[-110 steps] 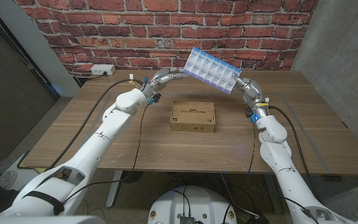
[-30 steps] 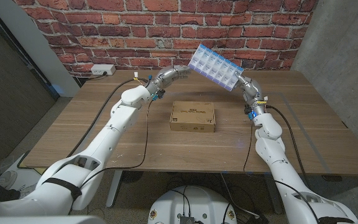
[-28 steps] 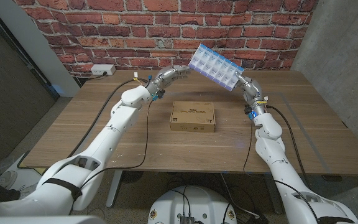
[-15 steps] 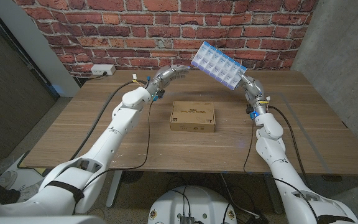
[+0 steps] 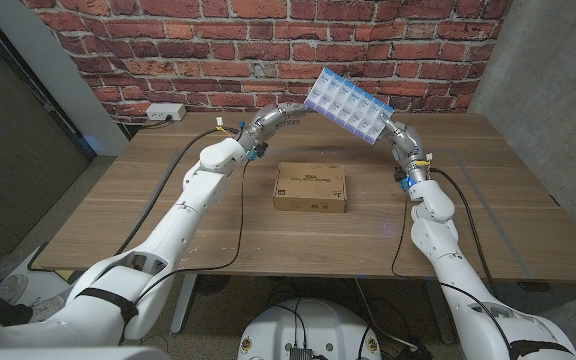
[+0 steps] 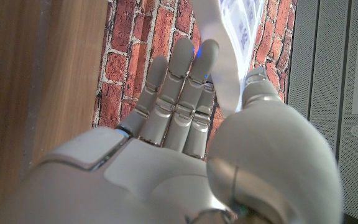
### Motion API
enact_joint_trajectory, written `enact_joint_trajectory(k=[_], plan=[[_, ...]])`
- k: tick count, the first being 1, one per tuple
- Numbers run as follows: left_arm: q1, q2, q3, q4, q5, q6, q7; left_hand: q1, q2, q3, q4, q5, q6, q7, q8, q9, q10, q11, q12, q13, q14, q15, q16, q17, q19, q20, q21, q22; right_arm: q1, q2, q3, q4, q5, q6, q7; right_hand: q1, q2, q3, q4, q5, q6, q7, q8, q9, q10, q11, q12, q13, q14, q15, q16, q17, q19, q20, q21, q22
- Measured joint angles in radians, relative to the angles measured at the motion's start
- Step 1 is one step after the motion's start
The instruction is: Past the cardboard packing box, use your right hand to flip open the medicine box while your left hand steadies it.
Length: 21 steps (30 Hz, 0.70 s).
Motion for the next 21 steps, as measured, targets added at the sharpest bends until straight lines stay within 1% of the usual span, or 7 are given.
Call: enact_joint_trajectory(k=[6,8,11,14,18,19,21], plan=[[-0.003,-0.005,0.000,0.001,0.002,0.000,0.003,0.007,0.007,0.001,-0.001,0.000,0.002,0.002,0.000,0.000,0.014,-0.002,0.000,0.000,0.011,0.000,0.000,0.000,0.000,0.000,0.002,-0.001,0.004,-0.003,-0.007,0.007,-0.005,0.000,0.010,0.000,0.000,0.000,0.000,0.000,0.000,0.000,0.000,-0.001,0.000,0.000,-0.007,0.000,0.000,0.000,-0.006,0.001,-0.008,0.000,0.008,-0.009],[-0.004,-0.006,0.001,0.001,0.004,0.000,0.006,0.011,0.010,0.007,-0.007,0.000,0.009,0.001,0.000,0.000,0.017,-0.002,0.000,0.000,0.011,0.000,0.000,0.000,0.000,0.000,0.002,-0.001,0.006,-0.004,-0.009,0.008,-0.006,0.000,0.012,0.000,0.000,0.000,0.000,-0.002,0.000,0.000,0.000,-0.001,0.001,0.001,-0.007,0.001,0.000,0.000,-0.006,0.000,-0.008,0.000,0.011,-0.013],[-0.005,-0.007,0.001,0.001,0.006,0.000,0.008,0.033,0.003,0.012,-0.012,0.000,0.031,-0.002,0.004,0.000,0.036,-0.011,0.002,0.000,0.018,0.000,0.000,0.000,0.001,-0.001,0.006,-0.001,0.008,-0.005,-0.011,0.009,-0.008,0.000,0.013,0.000,0.000,0.000,0.000,0.001,0.000,0.000,0.000,-0.001,0.002,0.002,-0.007,0.001,0.002,0.001,-0.006,0.000,-0.007,0.000,0.016,-0.017],[-0.005,-0.010,0.001,0.001,0.009,0.000,0.014,0.056,0.010,0.022,-0.022,0.000,0.076,-0.008,0.022,0.000,0.081,-0.017,0.015,0.005,0.038,-0.001,0.000,-0.001,0.013,-0.006,0.013,-0.004,0.009,-0.005,-0.013,0.011,-0.009,0.000,0.015,0.000,0.000,0.000,0.000,0.001,0.000,0.000,0.000,0.000,0.002,0.002,-0.007,0.001,0.003,0.000,-0.006,0.000,-0.011,0.003,0.020,-0.023],[-0.004,-0.012,0.001,-0.001,0.010,0.000,0.022,0.087,0.036,0.045,-0.028,0.000,0.154,-0.019,0.050,0.001,0.151,-0.031,0.033,0.008,0.064,-0.001,0.008,0.000,0.028,-0.009,0.023,-0.005,0.011,-0.005,-0.014,0.011,-0.010,0.000,0.015,0.000,0.000,0.000,0.000,0.001,0.000,0.000,-0.002,0.000,0.003,0.004,-0.012,0.003,0.004,0.000,-0.006,0.000,-0.011,0.003,0.026,-0.028],[-0.003,-0.012,0.001,-0.003,0.010,0.000,0.024,0.099,0.032,0.050,-0.027,-0.001,0.173,-0.023,0.057,0.002,0.170,-0.034,0.040,0.009,0.075,-0.002,0.012,0.000,0.035,-0.010,0.026,-0.007,0.011,-0.005,-0.015,0.011,-0.010,0.000,0.015,0.000,0.000,0.000,0.000,0.001,0.000,0.000,-0.003,0.000,0.003,0.004,-0.014,0.003,0.004,0.000,-0.006,0.000,-0.011,0.003,0.026,-0.028],[-0.002,-0.012,0.001,-0.005,0.010,0.000,0.025,0.112,0.043,0.059,-0.024,-0.005,0.216,-0.026,0.070,0.001,0.215,-0.034,0.052,0.009,0.099,-0.002,0.020,0.003,0.043,-0.006,0.033,-0.010,0.011,-0.005,-0.015,0.011,-0.010,0.000,0.015,0.000,0.000,0.000,0.000,0.001,0.002,0.002,-0.004,0.000,0.004,0.004,-0.014,0.004,0.003,-0.001,-0.006,0.000,-0.011,0.003,0.030,-0.032]])
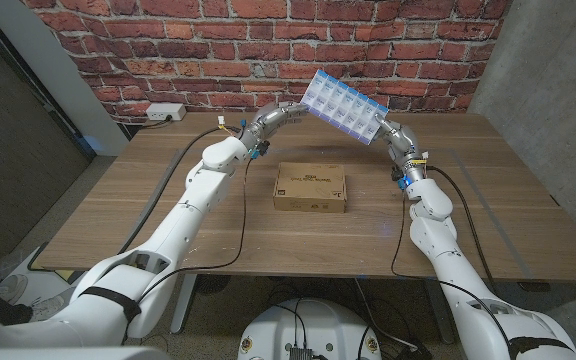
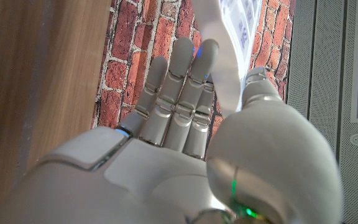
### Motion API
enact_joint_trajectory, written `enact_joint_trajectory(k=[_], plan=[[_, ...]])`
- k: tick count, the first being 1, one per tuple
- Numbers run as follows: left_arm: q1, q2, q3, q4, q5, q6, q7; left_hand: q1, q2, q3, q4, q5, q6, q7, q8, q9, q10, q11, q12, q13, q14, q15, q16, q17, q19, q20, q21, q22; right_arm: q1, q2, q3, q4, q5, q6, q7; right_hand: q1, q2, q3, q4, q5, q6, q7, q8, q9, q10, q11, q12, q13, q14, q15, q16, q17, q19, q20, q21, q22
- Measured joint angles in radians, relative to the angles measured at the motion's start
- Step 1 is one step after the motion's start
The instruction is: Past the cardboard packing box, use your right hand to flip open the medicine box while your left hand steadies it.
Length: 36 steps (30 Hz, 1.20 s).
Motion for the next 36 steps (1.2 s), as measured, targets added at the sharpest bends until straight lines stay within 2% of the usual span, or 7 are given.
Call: enact_joint_trajectory(k=[5,14,18,22,26,32,36], plan=[[0.004,-0.005,-0.004,-0.004,-0.005,-0.002,0.007,0.041,0.041,0.039,-0.004,-0.006,0.059,-0.022,0.031,0.000,0.071,0.014,0.019,0.004,0.056,-0.007,0.031,0.015,0.020,0.004,0.018,0.001,0.003,0.003,0.000,0.002,0.001,0.002,0.000,-0.001,0.001,0.000,0.000,0.000,0.000,0.000,-0.001,0.004,0.001,0.001,0.000,0.003,0.001,0.000,0.000,0.000,0.000,0.000,0.007,-0.009],[0.017,-0.014,-0.009,-0.017,-0.008,-0.011,0.039,0.041,0.041,0.056,-0.018,-0.003,0.069,-0.024,0.031,0.000,0.090,0.019,0.019,0.013,0.077,-0.010,0.065,0.053,0.032,-0.009,0.039,0.003,0.006,0.007,-0.001,0.008,0.002,0.010,0.001,-0.004,0.004,0.000,0.000,0.000,0.000,0.000,-0.008,0.006,0.002,0.002,-0.005,0.003,-0.001,-0.002,0.000,0.009,-0.010,-0.001,0.015,-0.021],[0.024,-0.012,-0.008,-0.028,0.003,-0.020,0.061,0.041,0.041,0.053,-0.020,-0.003,0.059,-0.003,0.031,0.000,0.100,0.018,0.018,0.023,0.077,-0.010,0.074,0.072,0.032,-0.009,0.048,0.007,0.008,0.008,-0.001,0.011,0.003,0.012,0.001,-0.004,0.004,0.000,0.000,0.000,0.000,0.000,-0.010,0.006,0.001,0.002,-0.008,0.010,-0.002,-0.003,0.000,0.009,-0.011,0.000,0.023,-0.028],[0.027,-0.003,-0.002,-0.040,0.014,-0.027,0.072,0.041,0.041,0.052,-0.021,-0.003,0.040,0.016,0.066,0.000,0.103,0.021,0.022,0.037,0.077,-0.010,0.074,0.084,0.032,-0.009,0.059,0.014,0.010,0.009,-0.001,0.013,0.003,0.015,0.002,-0.004,0.004,0.000,0.000,0.000,0.002,0.002,-0.012,0.006,0.001,0.004,-0.008,0.012,-0.003,-0.004,0.000,0.009,-0.011,0.000,0.030,-0.033],[0.029,0.009,0.007,-0.053,0.026,-0.033,0.080,0.044,0.038,0.051,-0.013,-0.003,0.016,0.039,0.068,0.000,0.101,0.019,0.026,0.057,0.060,-0.008,0.064,0.089,0.024,-0.009,0.070,0.021,0.010,0.010,0.000,0.014,0.006,0.015,0.002,-0.004,0.004,0.000,0.000,-0.001,0.002,0.002,-0.013,0.005,0.002,0.005,-0.008,0.012,-0.003,-0.004,0.003,0.009,-0.011,0.000,0.031,-0.037],[0.033,0.024,0.020,-0.072,0.041,-0.038,0.092,0.045,0.037,0.057,0.017,0.025,-0.034,0.027,0.158,0.001,0.100,0.018,0.050,0.108,0.061,-0.008,0.032,0.088,0.019,-0.014,0.101,0.031,0.011,0.012,0.001,0.014,0.013,0.015,0.005,-0.004,0.004,0.000,0.000,-0.001,0.002,0.002,-0.014,0.009,0.002,0.006,-0.005,0.011,-0.002,-0.004,0.004,0.009,-0.011,0.000,0.036,-0.043],[0.037,0.034,0.029,-0.086,0.050,-0.042,0.104,0.045,0.037,0.061,0.021,0.045,-0.046,0.015,0.191,0.001,0.100,0.018,0.068,0.140,0.092,-0.011,0.021,0.086,0.024,-0.024,0.117,0.031,0.011,0.013,0.002,0.014,0.019,0.011,0.009,-0.004,0.004,0.000,0.000,-0.001,0.002,0.002,-0.011,0.009,0.003,0.007,-0.004,0.011,-0.002,-0.004,0.004,0.013,-0.011,0.000,0.042,-0.051]])
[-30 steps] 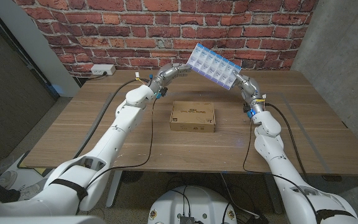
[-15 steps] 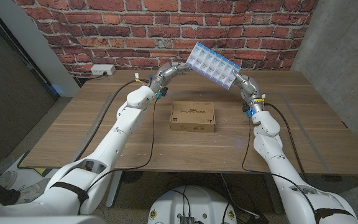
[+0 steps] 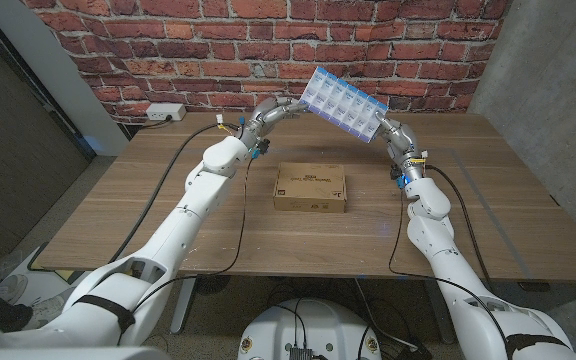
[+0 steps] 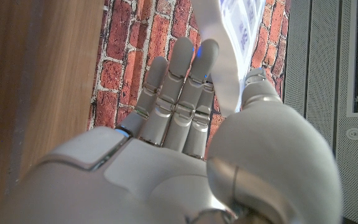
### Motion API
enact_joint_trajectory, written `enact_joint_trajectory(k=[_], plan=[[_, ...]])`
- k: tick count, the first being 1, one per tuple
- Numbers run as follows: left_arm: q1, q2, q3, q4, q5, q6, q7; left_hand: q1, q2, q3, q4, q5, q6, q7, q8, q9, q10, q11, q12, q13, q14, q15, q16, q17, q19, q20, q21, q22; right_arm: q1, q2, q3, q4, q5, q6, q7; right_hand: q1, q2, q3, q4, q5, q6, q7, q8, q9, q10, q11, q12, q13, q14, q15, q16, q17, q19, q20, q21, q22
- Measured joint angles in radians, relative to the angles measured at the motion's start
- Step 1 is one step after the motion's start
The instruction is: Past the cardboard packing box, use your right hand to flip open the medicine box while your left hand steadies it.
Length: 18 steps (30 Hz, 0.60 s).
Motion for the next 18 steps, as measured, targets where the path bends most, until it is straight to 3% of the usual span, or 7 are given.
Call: enact_joint_trajectory(k=[9,18], plan=[[0.008,0.011,0.011,-0.017,0.007,-0.015,0.024,0.008,-0.008,-0.003,0.003,0.041,0.004,-0.029,0.018,0.000,0.000,0.000,0.021,0.041,0.042,-0.007,-0.022,-0.005,0.019,-0.043,0.023,-0.007,-0.002,0.003,0.004,-0.005,0.014,-0.011,0.013,0.000,0.000,0.000,0.000,0.001,0.000,0.000,0.000,0.003,0.006,-0.002,-0.009,0.000,0.005,-0.001,0.000,-0.002,0.000,0.000,0.009,-0.015],[0.011,0.017,0.020,-0.017,-0.004,-0.058,0.029,0.016,-0.016,-0.007,0.007,0.073,0.008,-0.033,0.032,0.000,-0.001,-0.001,0.031,0.063,0.064,-0.006,-0.030,-0.009,0.026,-0.072,0.034,-0.013,0.000,0.011,0.011,-0.001,0.059,-0.035,0.056,0.000,0.000,0.000,0.000,0.001,0.000,0.000,0.000,0.002,0.006,-0.003,-0.010,0.004,0.006,0.000,0.000,0.001,0.000,0.000,0.020,-0.032]])
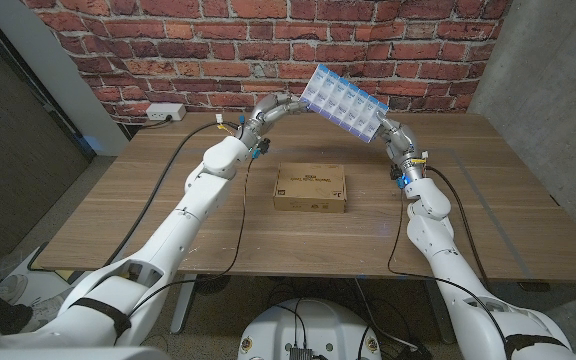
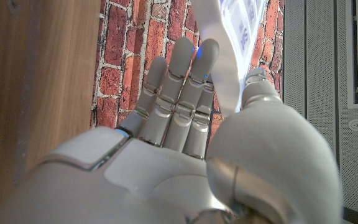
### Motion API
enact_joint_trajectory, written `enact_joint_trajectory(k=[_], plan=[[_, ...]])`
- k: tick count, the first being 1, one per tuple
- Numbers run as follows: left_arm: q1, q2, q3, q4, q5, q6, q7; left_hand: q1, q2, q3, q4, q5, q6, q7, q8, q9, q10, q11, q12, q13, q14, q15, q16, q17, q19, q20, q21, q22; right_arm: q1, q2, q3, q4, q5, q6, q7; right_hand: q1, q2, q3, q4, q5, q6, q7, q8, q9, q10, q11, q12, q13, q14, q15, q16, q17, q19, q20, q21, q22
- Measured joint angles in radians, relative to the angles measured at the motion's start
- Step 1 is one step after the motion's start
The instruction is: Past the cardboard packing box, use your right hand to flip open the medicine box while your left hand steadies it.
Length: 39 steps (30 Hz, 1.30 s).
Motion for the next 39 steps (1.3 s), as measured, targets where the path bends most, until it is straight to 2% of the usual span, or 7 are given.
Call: enact_joint_trajectory(k=[3,19,26,32,36,39], plan=[[0.000,0.002,0.003,0.003,-0.005,-0.015,-0.003,0.000,0.000,0.000,0.000,0.011,0.000,0.000,0.000,0.000,0.000,0.000,0.001,0.005,0.000,0.000,-0.008,0.000,0.001,0.000,0.001,-0.004,0.002,0.003,0.003,0.002,0.014,-0.009,0.014,0.000,0.000,0.000,0.000,0.000,0.000,0.000,0.000,0.000,0.000,0.000,0.001,0.001,-0.001,-0.001,0.000,0.000,0.000,0.000,0.005,-0.005],[-0.004,0.019,0.023,0.013,-0.018,-0.074,-0.018,0.017,-0.017,0.000,0.000,0.081,0.011,0.004,0.016,0.000,0.009,0.009,0.001,0.037,0.035,-0.010,-0.031,-0.005,0.009,-0.049,0.011,-0.018,-0.005,0.006,0.020,-0.008,0.086,-0.092,0.085,0.000,0.000,0.000,0.000,0.000,0.000,0.000,-0.010,0.008,0.005,-0.001,0.000,0.009,0.002,-0.003,0.004,0.009,0.000,0.000,0.030,-0.033],[-0.007,0.034,0.036,0.015,-0.004,-0.109,-0.014,0.017,-0.017,-0.001,0.000,0.091,0.015,0.008,0.019,0.000,0.009,0.009,0.001,0.043,0.036,-0.011,-0.033,-0.005,0.001,-0.058,0.011,-0.018,-0.008,0.010,0.026,-0.012,0.107,-0.118,0.108,0.003,-0.003,0.000,0.000,0.004,0.000,0.000,-0.013,0.008,0.006,0.001,-0.006,0.011,0.005,-0.005,0.012,0.011,0.000,0.000,0.035,-0.043],[-0.008,0.048,0.047,0.011,0.011,-0.136,0.000,0.017,-0.017,-0.001,0.000,0.093,0.015,0.007,0.021,0.000,0.011,0.011,0.001,0.049,0.036,-0.011,-0.041,-0.005,-0.003,-0.054,0.019,-0.018,-0.007,0.015,0.028,-0.012,0.118,-0.129,0.122,0.005,-0.005,0.000,0.000,0.004,0.000,0.000,-0.017,0.008,0.007,0.001,-0.006,0.015,0.005,-0.005,0.012,0.014,0.000,0.000,0.046,-0.056],[-0.013,0.056,0.055,0.015,0.013,-0.158,0.001,0.017,-0.017,-0.001,0.000,0.093,0.015,0.008,0.021,0.000,0.012,0.011,-0.003,0.055,0.036,-0.011,-0.044,-0.007,-0.010,-0.061,0.019,-0.018,-0.001,0.017,0.033,-0.006,0.134,-0.142,0.142,0.005,-0.005,0.000,0.000,0.004,0.000,0.000,-0.018,0.008,0.008,0.002,-0.005,0.016,0.005,-0.006,0.012,0.014,0.000,0.000,0.050,-0.061],[-0.020,0.060,0.060,0.028,0.012,-0.178,-0.007,0.024,-0.024,-0.001,0.000,0.093,0.020,0.013,0.022,0.000,0.018,0.017,-0.011,0.054,0.047,-0.011,-0.052,-0.009,-0.005,-0.081,0.027,-0.023,0.004,0.018,0.035,0.000,0.143,-0.157,0.156,0.004,-0.004,0.000,0.000,0.004,0.000,0.000,-0.020,0.009,0.008,0.002,-0.002,0.016,0.006,-0.007,0.015,0.014,0.000,0.000,0.058,-0.066]])
